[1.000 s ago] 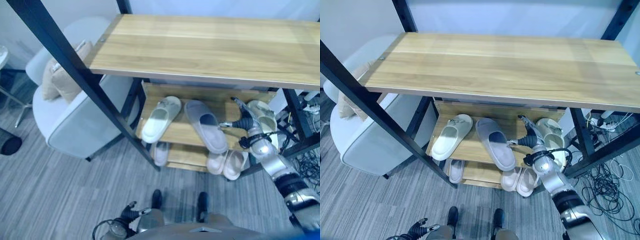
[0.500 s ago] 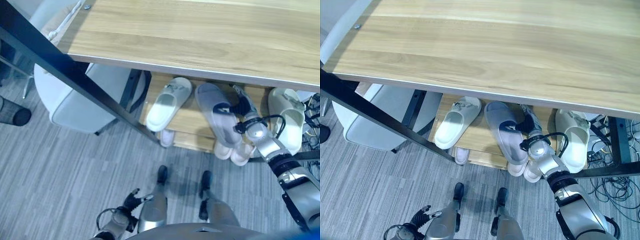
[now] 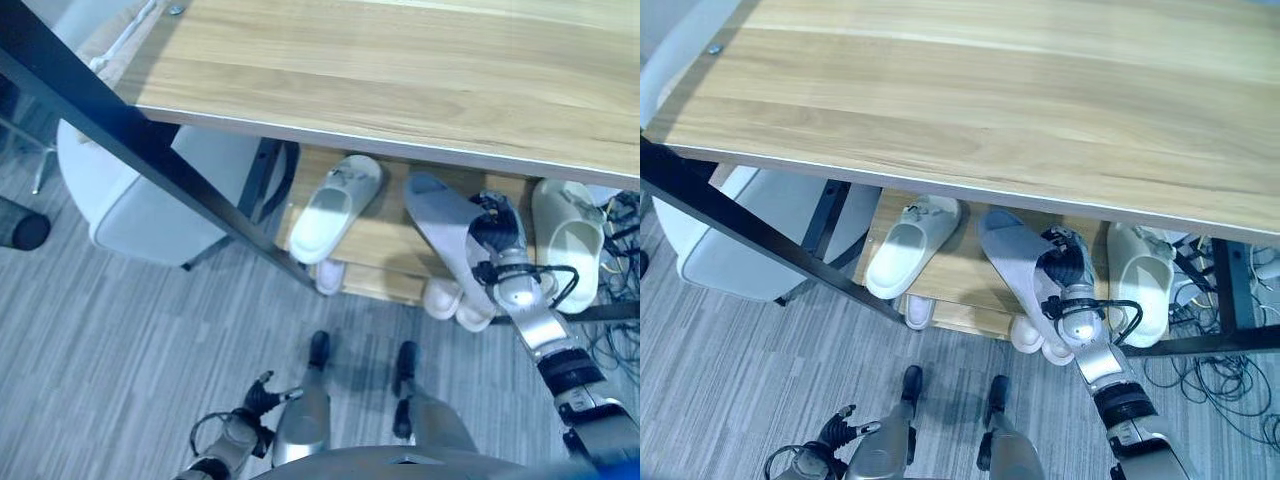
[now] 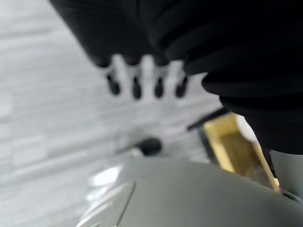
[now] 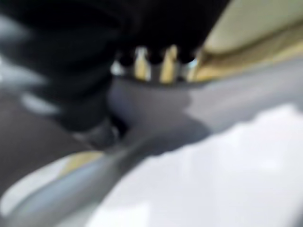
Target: Arrange the slippers neatly on the shoe rack.
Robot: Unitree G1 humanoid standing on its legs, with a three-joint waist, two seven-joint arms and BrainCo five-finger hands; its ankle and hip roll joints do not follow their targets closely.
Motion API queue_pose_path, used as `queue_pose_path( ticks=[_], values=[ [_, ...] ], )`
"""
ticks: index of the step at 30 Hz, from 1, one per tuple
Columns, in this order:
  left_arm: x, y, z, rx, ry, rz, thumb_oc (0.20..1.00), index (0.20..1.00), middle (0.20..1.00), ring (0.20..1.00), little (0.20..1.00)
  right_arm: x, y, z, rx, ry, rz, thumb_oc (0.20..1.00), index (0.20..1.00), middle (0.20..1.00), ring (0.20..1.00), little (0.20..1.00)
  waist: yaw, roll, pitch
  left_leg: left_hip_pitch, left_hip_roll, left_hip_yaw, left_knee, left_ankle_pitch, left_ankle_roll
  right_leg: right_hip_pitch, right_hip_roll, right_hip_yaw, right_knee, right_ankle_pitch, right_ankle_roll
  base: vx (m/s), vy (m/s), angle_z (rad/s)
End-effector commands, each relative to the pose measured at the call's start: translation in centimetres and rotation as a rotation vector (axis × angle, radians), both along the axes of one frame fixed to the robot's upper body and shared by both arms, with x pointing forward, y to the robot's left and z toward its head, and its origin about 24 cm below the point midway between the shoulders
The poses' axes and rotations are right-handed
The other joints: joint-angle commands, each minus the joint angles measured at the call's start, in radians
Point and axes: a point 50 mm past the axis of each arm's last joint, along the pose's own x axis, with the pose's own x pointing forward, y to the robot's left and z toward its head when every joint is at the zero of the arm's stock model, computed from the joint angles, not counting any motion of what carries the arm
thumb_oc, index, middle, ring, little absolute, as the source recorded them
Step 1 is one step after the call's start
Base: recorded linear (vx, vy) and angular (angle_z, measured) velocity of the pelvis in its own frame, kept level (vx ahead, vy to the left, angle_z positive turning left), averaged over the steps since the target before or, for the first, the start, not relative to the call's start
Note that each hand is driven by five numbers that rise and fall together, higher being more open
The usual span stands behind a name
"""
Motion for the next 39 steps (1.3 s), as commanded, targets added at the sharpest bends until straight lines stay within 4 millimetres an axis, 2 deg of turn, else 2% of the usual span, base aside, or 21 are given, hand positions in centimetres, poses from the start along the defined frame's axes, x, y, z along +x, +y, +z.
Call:
queue_pose_path(
  ticks=[1,6,11,13,14,16,17,18,19,20,22,23,24,29,33,34,35,36,37,38,39],
  values=[
    [0.0,-2.3,-0.4,-0.015,0.018,-0.085,1.000,1.000,1.000,1.000,1.000,-0.6,0.4,4.0,0.025,-0.206,0.070,0.200,0.200,0.200,0.200,0.200,0.009,-0.009,-0.006,0.006,-0.051,-0.013,0.019,-0.070,0.060,0.064,-0.069,0.020,0.109,-0.171,0.071,0.00,0.000,0.00],
    [-0.8,-2.2,-0.7,-0.015,0.038,-0.068,1.000,1.000,1.000,1.000,1.000,-2.2,0.8,3.0,0.053,-0.186,0.099,0.200,0.200,0.200,0.200,0.200,-0.014,-0.017,-0.025,0.032,-0.048,0.008,0.014,-0.077,0.060,0.081,-0.070,0.029,0.093,-0.163,0.075,0.00,0.010,-0.04],
    [-1.6,-1.3,-0.9,-0.012,0.061,-0.015,1.000,1.000,1.000,1.000,1.000,-4.4,2.2,1.9,0.094,-0.107,0.239,0.200,0.200,0.200,0.200,0.200,-0.034,-0.029,-0.044,0.053,-0.046,0.027,0.012,-0.084,0.060,0.100,-0.071,0.040,0.078,-0.155,0.076,0.00,0.017,-0.11],
    [-2.3,-0.6,-1.1,-0.017,0.082,0.053,1.000,1.000,1.000,1.000,1.000,-6.2,2.9,0.7,0.139,-0.028,0.319,0.200,0.200,0.200,0.200,0.200,-0.044,-0.037,-0.054,0.065,-0.047,0.034,0.012,-0.088,0.060,0.110,-0.072,0.042,0.074,-0.152,0.078,0.02,0.021,-0.08],
    [-2.4,-0.6,-1.1,-0.017,0.083,0.053,1.000,1.000,1.000,1.000,1.000,-6.2,2.8,0.7,0.140,-0.026,0.319,0.200,0.200,0.200,0.200,0.200,-0.044,-0.038,-0.055,0.066,-0.047,0.034,0.012,-0.088,0.060,0.111,-0.072,0.042,0.073,-0.151,0.078,0.00,0.000,0.00],
    [-2.9,0.8,-1.0,-0.021,0.077,0.169,1.000,1.000,1.000,1.000,1.000,-7.7,3.6,-0.3,0.181,0.043,0.405,0.200,0.200,0.200,0.200,0.200,-0.050,-0.044,-0.061,0.073,-0.048,0.042,0.012,-0.091,0.060,0.116,-0.074,0.043,0.071,-0.148,0.082,0.01,0.033,-0.07],
    [-3.1,2.1,-0.7,-0.022,0.052,0.263,1.000,1.000,1.000,1.000,1.000,-8.8,3.9,-1.6,0.197,0.124,0.447,0.200,0.200,0.200,0.200,0.200,-0.050,-0.047,-0.064,0.077,-0.048,0.044,0.012,-0.090,0.061,0.117,-0.076,0.045,0.071,-0.145,0.083,0.00,0.026,-0.12],
    [-3.2,2.2,-0.7,-0.022,0.053,0.264,1.000,1.000,1.000,1.000,1.000,-8.8,3.9,-1.7,0.198,0.125,0.448,0.200,0.200,0.200,0.200,0.200,-0.050,-0.048,-0.065,0.077,-0.048,0.044,0.012,-0.090,0.061,0.117,-0.076,0.045,0.071,-0.145,0.084,-0.01,0.033,-0.11],
    [-3.9,4.0,-0.2,0.012,0.024,0.319,1.000,1.000,1.000,1.000,1.000,-10.1,4.0,-3.4,0.182,0.233,0.477,0.200,0.200,0.200,0.200,0.200,-0.046,-0.047,-0.070,0.083,-0.049,0.044,0.012,-0.092,0.061,0.123,-0.078,0.041,0.067,-0.142,0.086,-0.01,0.033,-0.05],
    [-4.3,4.9,-0.1,0.036,0.021,0.355,1.000,1.000,1.000,1.000,1.000,-10.7,4.0,-4.7,0.190,0.289,0.471,0.200,0.200,0.200,0.200,0.200,-0.044,-0.048,-0.074,0.087,-0.049,0.044,0.012,-0.092,0.060,0.127,-0.079,0.038,0.066,-0.141,0.087,0.00,0.040,-0.02],
    [-4.6,5.4,0.0,0.050,0.022,0.385,1.000,1.000,1.000,1.000,1.000,-10.9,4.0,-5.3,0.183,0.318,0.470,0.200,0.200,0.200,0.200,0.200,-0.044,-0.049,-0.076,0.091,-0.050,0.044,0.012,-0.094,0.059,0.132,-0.081,0.036,0.065,-0.141,0.088,0.00,0.015,0.01],
    [-5.4,6.6,0.1,0.088,0.026,0.447,1.000,1.000,1.000,1.000,1.000,-11.9,4.0,-6.8,0.177,0.387,0.457,0.200,0.200,0.200,0.200,0.200,-0.040,-0.050,-0.079,0.098,-0.048,0.044,0.012,-0.095,0.057,0.139,-0.082,0.036,0.068,-0.146,0.090,0.01,0.035,0.03],
    [-5.8,7.0,0.2,0.106,0.038,0.457,1.000,1.000,1.000,1.000,1.000,-12.3,4.0,-7.4,0.158,0.416,0.457,0.200,0.200,0.200,0.200,0.200,-0.040,-0.052,-0.079,0.105,-0.048,0.042,0.012,-0.098,0.057,0.143,-0.084,0.035,0.072,-0.153,0.089,0.01,0.048,0.02],
    [-5.9,8.0,0.4,0.128,0.028,0.521,1.000,1.000,1.000,1.000,1.000,-12.4,3.7,-8.6,0.123,0.471,0.438,0.200,0.200,0.200,0.200,0.200,-0.035,-0.067,-0.061,0.103,-0.040,0.042,0.083,-0.127,0.064,0.136,-0.092,0.049,0.156,-0.186,0.083,-0.03,0.019,-0.03],
    [-4.8,8.1,0.7,0.120,-0.008,0.521,1.000,1.000,1.000,1.000,1.000,-11.8,2.9,-9.0,0.077,0.484,0.398,0.200,0.200,0.200,0.200,0.200,-0.032,-0.073,-0.033,0.061,-0.046,0.030,0.163,-0.148,0.065,0.107,-0.100,0.046,0.227,-0.209,0.082,-0.12,0.003,0.01],
    [-3.0,7.8,1.1,0.101,-0.069,0.527,1.000,1.000,1.000,1.000,1.000,-10.1,2.2,-9.0,0.053,0.460,0.346,0.200,0.200,0.200,0.200,0.200,-0.030,-0.071,0.013,-0.009,-0.052,0.019,0.239,-0.159,0.063,0.044,-0.109,0.047,0.299,-0.229,0.082,-0.19,0.004,-0.02],
    [-2.9,7.8,1.1,0.101,-0.069,0.527,1.000,1.000,1.000,1.000,1.000,-10.1,2.2,-9.0,0.053,0.460,0.347,0.200,0.200,0.200,0.200,0.200,-0.030,-0.071,0.012,-0.011,-0.052,0.019,0.240,-0.159,0.063,0.042,-0.109,0.047,0.300,-0.230,0.082,-0.34,0.003,0.00],
    [-1.0,7.4,1.6,0.081,-0.124,0.521,1.000,1.000,1.000,1.000,1.000,-7.8,1.9,-8.3,0.043,0.414,0.301,0.200,0.200,0.200,0.200,0.200,-0.030,-0.067,0.056,-0.080,-0.060,0.002,0.313,-0.171,0.058,-0.031,-0.119,0.050,0.393,-0.249,0.076,-0.15,0.000,-0.01],
    [-0.9,7.5,1.6,0.081,-0.126,0.522,1.000,1.000,1.000,1.000,1.000,-7.7,1.9,-8.3,0.043,0.412,0.302,0.200,0.200,0.200,0.200,0.200,-0.031,-0.067,0.052,-0.089,-0.061,0.002,0.320,-0.174,0.058,-0.041,-0.121,0.051,0.401,-0.252,0.077,-0.21,0.012,-0.03],
    [0.5,7.0,1.9,0.071,-0.152,0.478,1.000,1.000,1.000,1.000,1.000,-5.5,1.9,-7.2,0.042,0.365,0.286,0.200,0.200,0.200,0.200,0.200,-0.026,-0.061,0.072,-0.160,-0.066,-0.011,0.395,-0.192,0.062,-0.101,-0.127,0.055,0.481,-0.277,0.069,-0.09,0.025,-0.03],
    [1.3,6.7,2.1,0.067,-0.171,0.456,1.000,1.000,1.000,1.000,1.000,-4.3,1.9,-6.7,0.028,0.346,0.273,0.200,0.200,0.200,0.200,0.200,-0.026,-0.057,0.082,-0.198,-0.068,-0.015,0.430,-0.199,0.062,-0.136,-0.130,0.058,0.525,-0.289,0.066,-0.09,0.025,0.13]
  ],
)
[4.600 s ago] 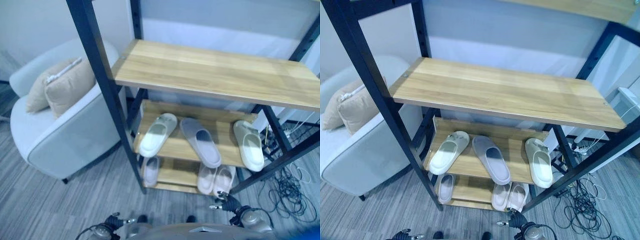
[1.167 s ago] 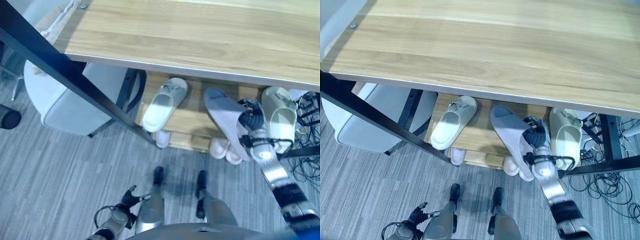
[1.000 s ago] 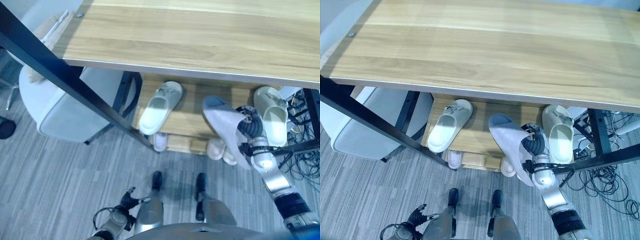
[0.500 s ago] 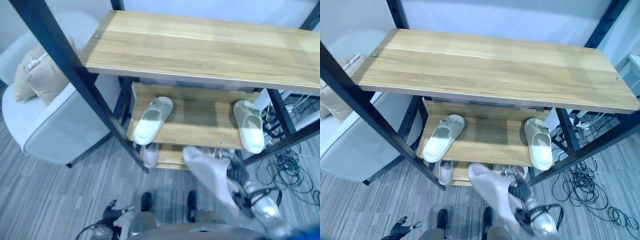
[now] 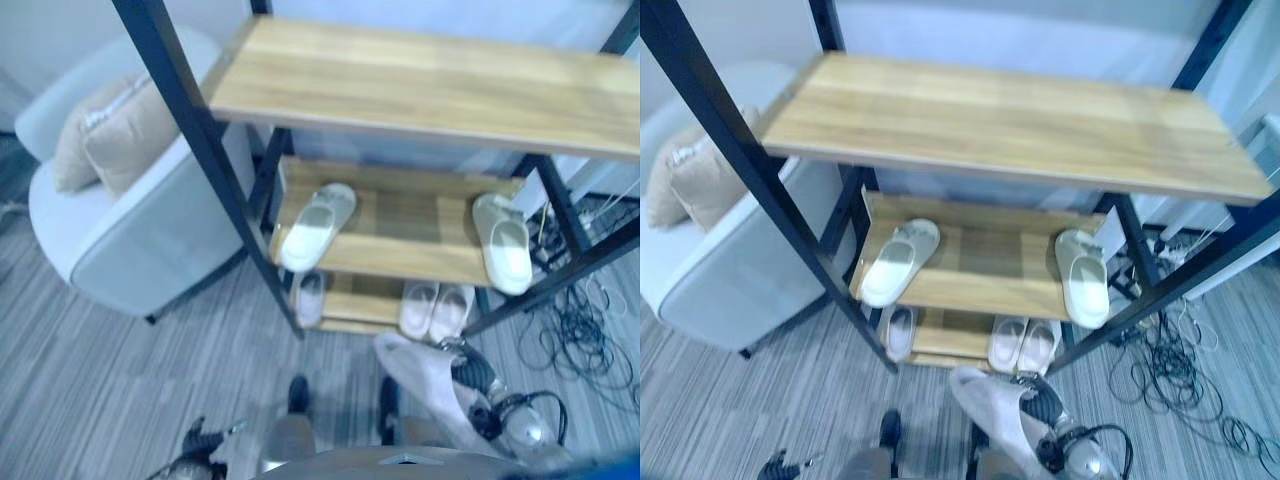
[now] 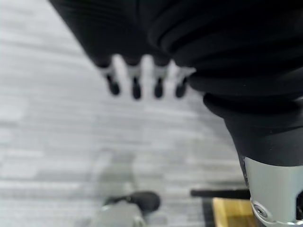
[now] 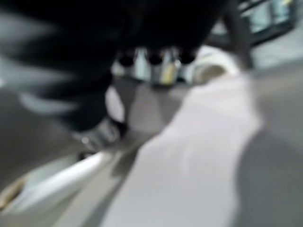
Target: Arrange the slippers neatly on the shoe rack.
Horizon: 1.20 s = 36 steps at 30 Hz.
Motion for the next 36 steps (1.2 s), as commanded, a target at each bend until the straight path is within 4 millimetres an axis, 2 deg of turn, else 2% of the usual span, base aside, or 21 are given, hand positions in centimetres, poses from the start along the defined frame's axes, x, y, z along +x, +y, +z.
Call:
queue_pose_path(
  ticks=[1,3,4,5,6,7,9,10,11,12,13,14,15,17,18,20,22,24,27,30,36],
  values=[
    [4.3,0.7,1.8,0.045,-0.140,-0.041,1.000,1.000,1.000,1.000,1.000,5.5,0.7,5.9,0.031,-0.292,0.007,0.200,0.200,0.200,0.200,0.200,-0.001,-0.005,0.123,-0.102,-0.054,-0.040,0.260,-0.175,0.024,0.003,-0.083,0.027,0.242,-0.223,0.024,-0.05,0.005,0.40],
    [5.5,0.5,2.3,0.047,-0.175,-0.090,1.000,1.000,1.000,1.000,1.000,7.1,0.9,7.1,-0.009,-0.336,0.027,0.200,0.200,0.200,0.200,0.200,0.007,0.003,0.135,-0.171,-0.058,-0.052,0.321,-0.194,0.027,-0.066,-0.092,0.030,0.318,-0.262,0.016,-0.09,-0.016,0.47],
    [7.4,0.4,3.3,0.060,-0.237,-0.128,1.000,1.000,1.000,1.000,1.000,9.7,0.7,9.7,-0.059,-0.429,0.027,0.200,0.200,0.200,0.200,0.200,0.014,0.009,0.151,-0.281,-0.065,-0.063,0.403,-0.207,0.031,-0.172,-0.105,0.039,0.420,-0.291,0.007,-0.13,-0.006,-0.08],
    [7.9,0.1,3.6,0.053,-0.261,-0.141,1.000,1.000,1.000,1.000,1.000,10.3,0.5,10.5,-0.062,-0.459,0.012,0.200,0.200,0.200,0.200,0.200,0.017,0.013,0.152,-0.312,-0.069,-0.067,0.426,-0.212,0.035,-0.200,-0.107,0.045,0.441,-0.304,0.001,-0.08,-0.022,-0.54],
    [8.6,0.1,4.1,0.057,-0.295,-0.137,1.000,1.000,1.000,1.000,1.000,11.4,0.6,12.0,-0.062,-0.517,-0.004,0.200,0.200,0.200,0.200,0.200,0.019,0.010,0.162,-0.350,-0.074,-0.070,0.479,-0.251,0.034,-0.239,-0.110,0.058,0.496,-0.347,-0.004,0.01,-0.018,-0.29],
    [8.6,0.2,4.1,0.057,-0.296,-0.137,1.000,1.000,1.000,1.000,1.000,11.4,0.6,12.0,-0.062,-0.517,-0.003,0.200,0.200,0.200,0.200,0.200,0.018,0.009,0.160,-0.355,-0.074,-0.069,0.484,-0.253,0.034,-0.244,-0.111,0.059,0.501,-0.350,-0.004,-0.03,-0.015,0.16],
    [10.7,0.3,5.6,0.047,-0.402,-0.104,1.000,1.000,1.000,1.000,1.000,13.8,1.0,16.7,-0.114,-0.688,0.002,0.200,0.200,0.200,0.200,0.200,0.023,0.015,0.178,-0.533,-0.094,-0.081,0.643,-0.299,0.050,-0.428,-0.122,0.093,0.661,-0.393,-0.021,-0.12,0.012,0.29],
    [10.7,0.3,5.6,0.046,-0.402,-0.104,1.000,1.000,1.000,1.000,1.000,13.8,1.0,16.7,-0.114,-0.688,0.003,0.200,0.200,0.200,0.200,0.200,0.023,0.015,0.173,-0.541,-0.094,-0.081,0.647,-0.301,0.050,-0.435,-0.122,0.094,0.666,-0.395,-0.021,-0.12,-0.002,-0.05],
    [12.0,0.6,6.8,0.040,-0.478,-0.059,1.000,1.000,1.000,1.000,1.000,14.7,1.7,19.8,-0.140,-0.796,0.032,0.200,0.200,0.200,0.200,0.200,0.030,0.015,0.178,-0.658,-0.105,-0.087,0.757,-0.339,0.063,-0.559,-0.125,0.113,0.780,-0.439,-0.036,-0.04,-0.007,0.04],
    [12.0,0.6,6.8,0.040,-0.479,-0.058,1.000,1.000,1.000,1.000,1.000,14.8,1.7,19.9,-0.140,-0.796,0.033,0.200,0.200,0.200,0.200,0.200,0.029,0.014,0.174,-0.666,-0.105,-0.086,0.763,-0.341,0.063,-0.568,-0.125,0.114,0.786,-0.441,-0.036,-0.06,-0.027,0.04],
    [12.5,0.9,7.3,0.040,-0.511,-0.029,1.000,1.000,1.000,1.000,1.000,15.1,1.9,21.8,-0.163,-0.864,0.043,0.200,0.200,0.200,0.200,0.200,0.033,0.011,0.170,-0.731,-0.107,-0.088,0.827,-0.362,0.066,-0.626,-0.129,0.121,0.837,-0.465,-0.042,-0.01,-0.019,0.04],
    [12.5,0.9,7.3,0.040,-0.511,-0.029,1.000,1.000,1.000,1.000,1.000,15.1,1.9,21.8,-0.163,-0.863,0.043,0.200,0.200,0.200,0.200,0.200,0.033,0.010,0.169,-0.733,-0.107,-0.087,0.827,-0.362,0.066,-0.628,-0.129,0.121,0.837,-0.466,-0.042,-0.03,-0.055,0.04],
    [14.0,1.0,8.5,0.015,-0.583,0.027,1.000,1.000,1.000,1.000,1.000,16.3,3.0,27.1,-0.237,-1.025,0.069,0.200,0.200,0.200,0.200,0.200,0.044,0.013,0.166,-0.906,-0.128,-0.097,1.015,-0.432,0.079,-0.799,-0.136,0.157,1.027,-0.528,-0.062,0.00,0.000,0.00],
    [14.4,0.7,8.7,-0.021,-0.617,0.054,1.000,1.000,1.000,1.000,1.000,16.6,4.2,30.7,-0.240,-1.135,0.075,0.200,0.200,0.200,0.200,0.200,0.052,0.012,0.161,-0.987,-0.129,-0.101,1.116,-0.472,0.093,-0.892,-0.138,0.177,1.135,-0.565,-0.078,0.01,0.014,-0.06],
    [14.4,0.7,8.8,-0.022,-0.619,0.056,1.000,1.000,1.000,1.000,1.000,16.6,4.2,30.8,-0.240,-1.137,0.076,0.200,0.200,0.200,0.200,0.200,0.051,0.011,0.158,-0.995,-0.129,-0.100,1.123,-0.476,0.093,-0.900,-0.137,0.180,1.142,-0.568,-0.078,0.06,0.031,-0.16],
    [14.1,0.8,8.6,-0.063,-0.630,0.122,1.000,1.000,1.000,1.000,1.000,16.7,5.6,35.0,-0.256,-1.247,0.082,0.200,0.200,0.200,0.200,0.200,0.064,0.013,0.160,-1.117,-0.147,-0.103,1.342,-0.561,0.116,-1.023,-0.130,0.208,1.349,-0.623,-0.094,0.12,0.033,-0.04],
    [14.0,0.8,8.5,-0.087,-0.633,0.152,1.000,1.000,1.000,1.000,1.000,16.9,5.8,35.9,-0.263,-1.258,0.084,0.200,0.200,0.200,0.200,0.200,0.064,0.013,0.162,-1.157,-0.150,-0.104,1.410,-0.587,0.120,-1.061,-0.130,0.219,1.413,-0.642,-0.098,0.13,0.023,0.02],
    [13.4,0.9,7.9,-0.111,-0.615,0.177,1.000,1.000,1.000,1.000,1.000,17.6,5.1,37.8,-0.166,-1.225,0.032,0.200,0.200,0.200,0.200,0.200,0.077,0.016,0.187,-1.289,-0.172,-0.100,1.697,-0.679,0.128,-1.175,-0.129,0.274,1.678,-0.686,-0.097,0.25,0.024,-0.01],
    [12.6,1.0,7.4,-0.091,-0.578,0.147,1.000,1.000,1.000,1.000,1.000,17.8,4.9,38.9,-0.099,-1.216,0.019,0.200,0.200,0.200,0.200,0.200,0.079,0.014,0.240,-1.315,-0.177,-0.097,1.838,-0.729,0.118,-1.203,-0.118,0.330,1.835,-0.703,-0.104,0.13,0.002,-0.04],
    [11.8,1.1,6.6,-0.092,-0.531,0.152,1.000,1.000,1.000,1.000,1.000,18.1,4.8,39.2,-0.085,-1.194,0.010,0.200,0.200,0.200,0.200,0.200,0.077,0.013,0.277,-1.315,-0.177,-0.098,1.903,-0.754,0.114,-1.205,-0.113,0.363,1.915,-0.716,-0.107,0.07,-0.010,-0.04],
    [7.6,1.5,3.9,-0.075,-0.353,0.145,1.000,1.000,1.000,1.000,1.000,20.4,2.6,38.9,-0.012,-1.053,-0.175,0.200,0.200,0.200,0.200,0.200,0.088,0.021,0.280,-1.315,-0.162,-0.094,1.984,-0.799,0.103,-1.223,-0.102,0.414,2.033,-0.734,-0.122,0.02,0.004,-0.04]
  ],
)
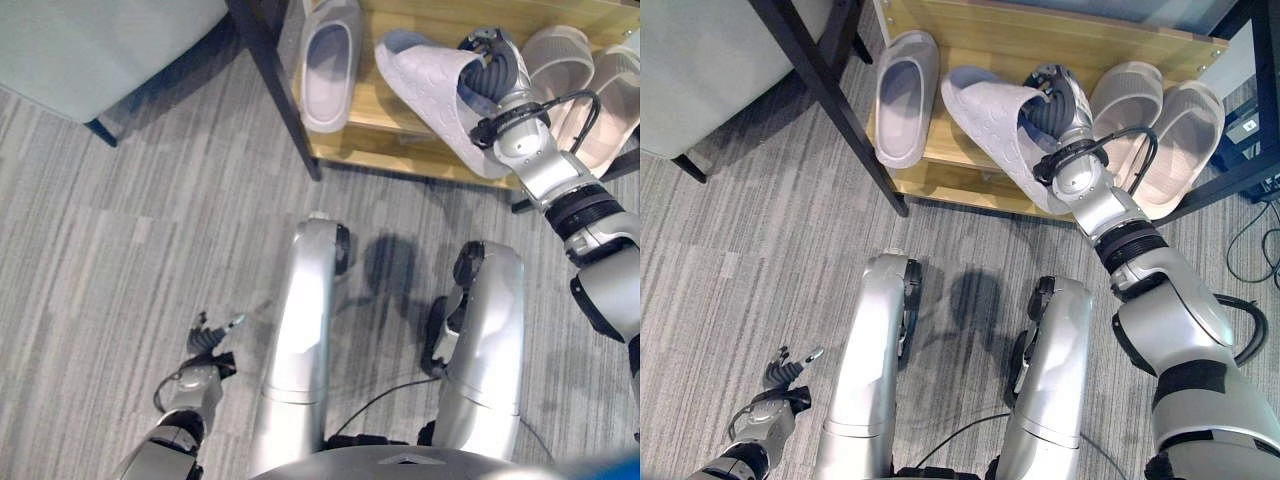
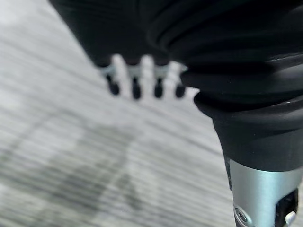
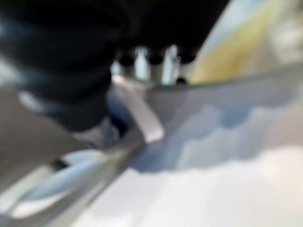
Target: Arrange the slippers neatly on the shoe rack.
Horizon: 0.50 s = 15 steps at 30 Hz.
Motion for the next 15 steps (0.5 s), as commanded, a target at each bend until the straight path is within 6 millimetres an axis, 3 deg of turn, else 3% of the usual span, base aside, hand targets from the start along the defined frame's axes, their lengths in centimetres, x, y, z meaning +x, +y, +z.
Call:
queue_pose_path(
  ticks=[1,7,11,15],
  values=[
    [-1.3,0.2,-0.6,0.017,0.053,-0.050,1.000,1.000,1.000,1.000,1.000,-0.8,0.9,8.2,0.149,-0.204,0.066,0.200,0.200,0.200,0.200,0.200,0.036,0.016,0.057,0.140,-0.001,-0.020,-0.080,-0.124,0.066,0.099,0.016,0.083,-0.012,0.090,-0.108,0.00,0.005,-0.11],
    [-4.4,0.9,-1.9,0.015,0.174,-0.036,1.000,1.000,1.000,1.000,1.000,-0.2,-0.1,9.0,0.386,-0.162,0.065,0.200,0.200,0.200,0.200,0.200,0.048,0.029,0.057,0.140,0.001,-0.025,-0.059,-0.133,0.061,0.104,0.018,0.094,0.018,0.083,-0.112,0.00,0.001,-0.06],
    [-5.2,1.3,-2.3,0.008,0.219,-0.014,1.000,1.000,1.000,1.000,1.000,-0.6,1.8,10.9,0.486,-0.207,0.185,0.200,0.200,0.200,0.200,0.200,0.056,0.027,0.057,0.140,0.002,-0.025,-0.059,-0.134,0.056,0.113,0.012,0.094,0.018,0.079,-0.116,0.00,0.000,0.00],
    [-5.2,1.4,-2.3,0.003,0.221,-0.017,1.000,1.000,1.000,1.000,1.000,-0.8,2.8,11.5,0.503,-0.216,0.222,0.200,0.200,0.200,0.200,0.200,0.062,0.025,0.057,0.140,0.001,-0.028,-0.062,-0.134,0.055,0.121,0.010,0.093,0.013,0.083,-0.114,0.00,0.003,0.02]
  ],
)
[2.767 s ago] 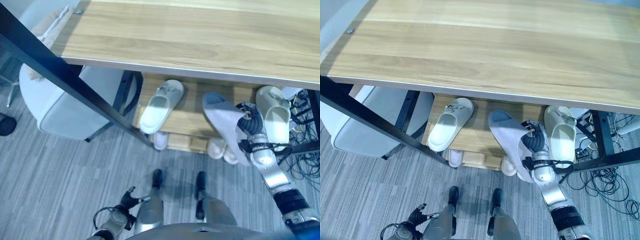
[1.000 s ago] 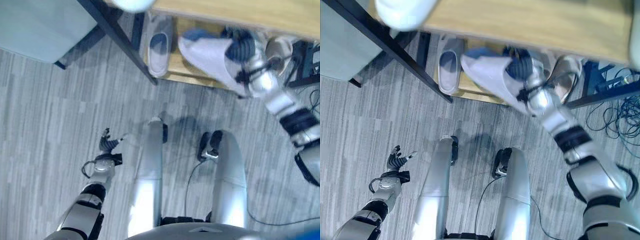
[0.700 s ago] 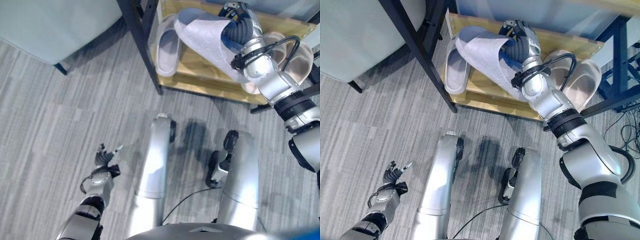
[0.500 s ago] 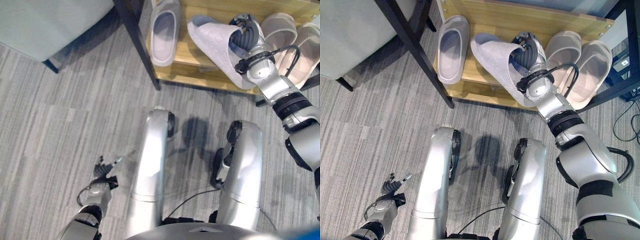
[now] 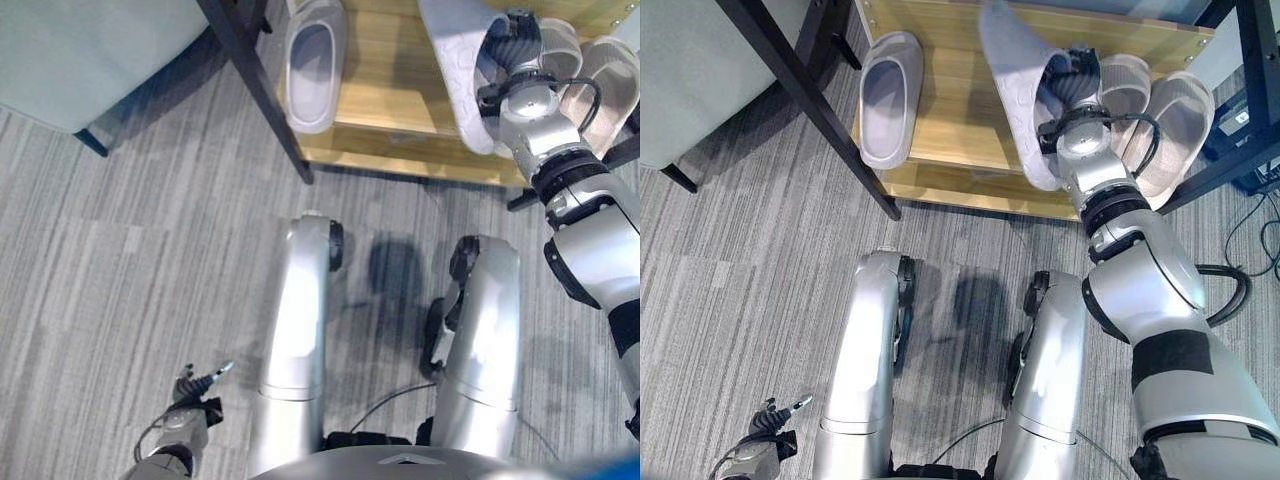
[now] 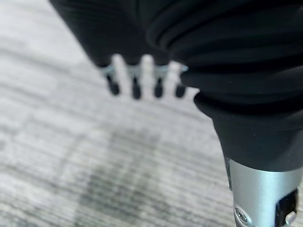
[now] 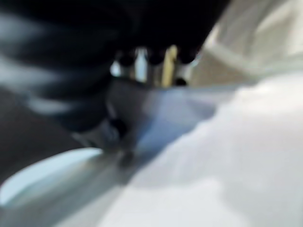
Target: Arrange the slippers neatly on the shoe rack.
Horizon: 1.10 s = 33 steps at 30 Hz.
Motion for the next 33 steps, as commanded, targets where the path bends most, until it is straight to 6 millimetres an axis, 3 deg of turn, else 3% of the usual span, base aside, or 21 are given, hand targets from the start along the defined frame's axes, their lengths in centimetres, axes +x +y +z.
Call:
queue_pose_path(
  ticks=[1,6,14,16,30,33],
  values=[
    [-0.4,0.3,0.0,0.013,0.020,-0.057,1.000,1.000,1.000,1.000,1.000,-1.8,2.3,7.8,0.021,-0.261,0.106,0.200,0.200,0.200,0.200,0.200,0.047,0.020,0.039,0.113,-0.017,-0.018,-0.118,-0.094,0.063,0.101,-0.009,0.083,-0.047,0.119,-0.105,0.01,0.016,0.03],
    [-0.3,0.1,0.0,-0.001,0.030,-0.081,1.000,1.000,1.000,1.000,1.000,-1.4,2.8,7.7,0.008,-0.211,0.080,0.200,0.200,0.200,0.200,0.200,0.058,0.016,0.039,0.113,-0.018,-0.021,-0.107,-0.100,0.061,0.111,-0.013,0.087,-0.040,0.125,-0.104,0.00,0.006,0.01],
    [0.7,-0.1,0.5,0.029,-0.016,-0.116,1.000,1.000,1.000,1.000,1.000,-0.9,0.7,6.2,-0.038,-0.149,-0.043,0.200,0.200,0.200,0.200,0.200,0.081,0.024,0.039,0.113,-0.024,-0.020,-0.103,-0.112,0.068,0.129,-0.025,0.080,-0.053,0.131,-0.095,0.01,0.019,0.03],
    [0.4,-0.2,0.4,0.042,-0.003,-0.142,1.000,1.000,1.000,1.000,1.000,-0.8,0.2,5.7,-0.009,-0.141,-0.071,1.000,1.000,1.000,1.000,1.000,0.087,0.025,0.039,0.113,-0.025,-0.016,-0.098,-0.115,0.070,0.132,-0.025,0.079,-0.052,0.134,-0.094,0.02,0.034,0.06],
    [-1.4,-0.7,-0.9,0.046,0.144,-0.212,1.000,1.000,1.000,1.000,1.000,-0.4,-0.9,4.0,0.063,-0.078,-0.147,1.000,1.000,1.000,1.000,1.000,0.106,0.025,0.039,0.113,-0.034,-0.019,-0.085,-0.119,0.075,0.164,-0.044,0.067,-0.066,0.143,-0.087,0.00,0.015,0.00],
    [-2.8,-0.8,-1.5,0.034,0.206,-0.223,1.000,1.000,1.000,1.000,1.000,-0.3,-1.3,3.6,0.133,-0.064,-0.144,1.000,1.000,1.000,1.000,1.000,0.108,0.019,0.039,0.113,-0.032,-0.014,-0.072,-0.125,0.069,0.169,-0.042,0.070,-0.050,0.142,-0.092,0.00,0.000,0.00]
  ],
)
